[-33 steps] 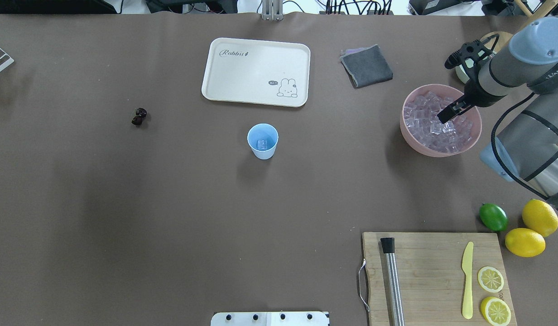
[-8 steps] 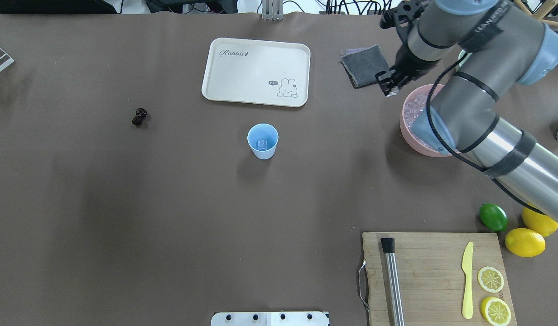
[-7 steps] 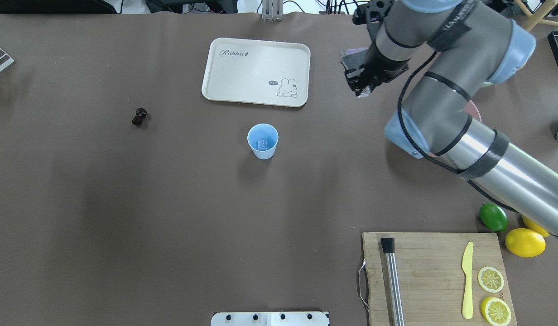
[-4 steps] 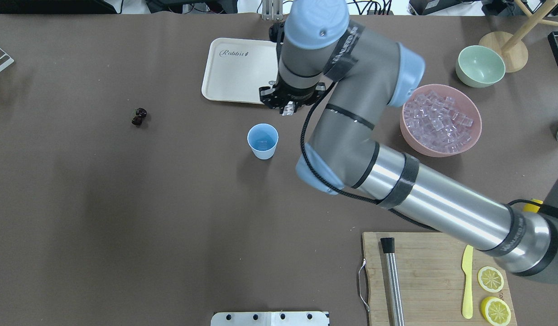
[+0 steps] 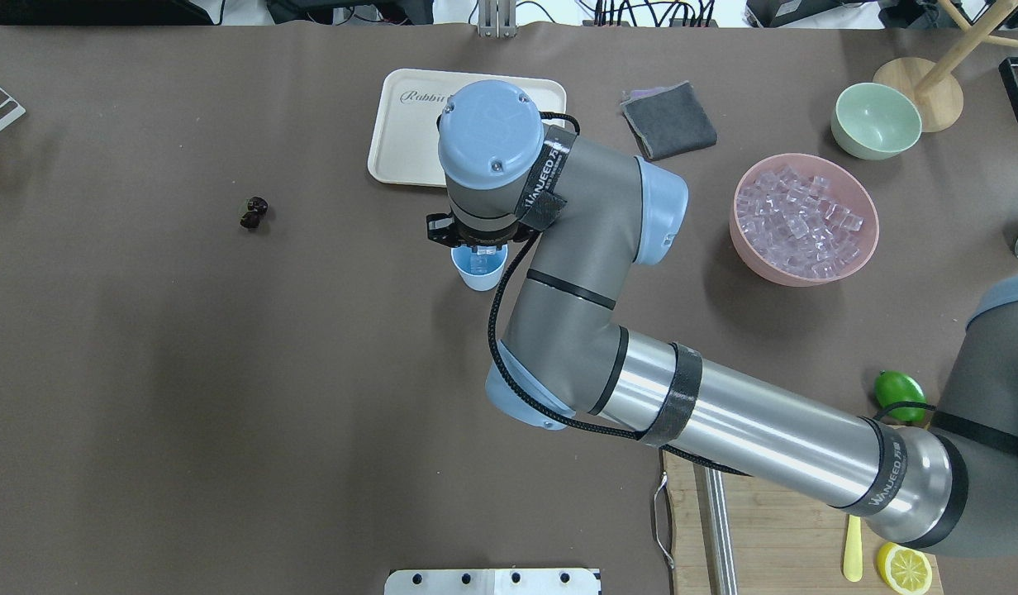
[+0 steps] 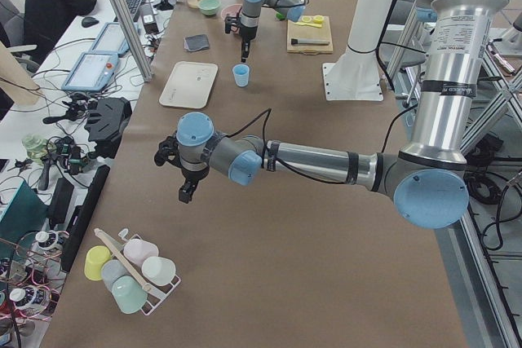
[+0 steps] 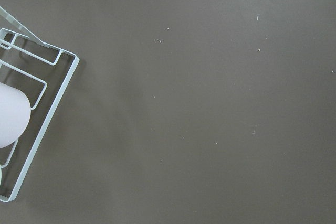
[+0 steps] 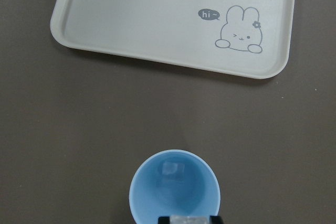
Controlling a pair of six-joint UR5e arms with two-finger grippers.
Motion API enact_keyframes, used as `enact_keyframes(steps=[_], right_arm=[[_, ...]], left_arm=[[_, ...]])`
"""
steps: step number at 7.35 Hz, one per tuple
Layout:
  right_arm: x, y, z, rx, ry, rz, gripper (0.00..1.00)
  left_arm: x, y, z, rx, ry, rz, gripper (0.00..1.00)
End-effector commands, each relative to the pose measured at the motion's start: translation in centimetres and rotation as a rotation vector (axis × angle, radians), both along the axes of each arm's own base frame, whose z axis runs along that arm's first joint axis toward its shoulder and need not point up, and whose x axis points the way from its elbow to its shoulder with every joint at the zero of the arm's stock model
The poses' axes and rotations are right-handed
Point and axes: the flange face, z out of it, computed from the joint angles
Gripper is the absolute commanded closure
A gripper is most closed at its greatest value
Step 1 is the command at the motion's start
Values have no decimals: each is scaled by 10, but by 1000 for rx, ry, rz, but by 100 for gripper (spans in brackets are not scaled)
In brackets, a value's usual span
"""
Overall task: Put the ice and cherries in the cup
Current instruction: 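Open the right gripper to release the ice cube into the cup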
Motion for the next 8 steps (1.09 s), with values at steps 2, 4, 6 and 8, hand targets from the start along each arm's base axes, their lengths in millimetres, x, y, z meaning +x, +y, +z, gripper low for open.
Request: enact_keyframes(steps=[2,4,6,8], right_arm=[[-15,12,-2,36,-16,2,100],[-28,1,17,45,-25,5,100],[-25,-4,17,45,-23,13,95],[-25,-12,22,60,-17,21,23]], left_arm=[[1,-1,3,-5,-1,2,2],[9,-7,0,-3,-1,14,2],[10,-8,-1,-1,-2,16,2],[11,-11,3,-7,-1,17,2]])
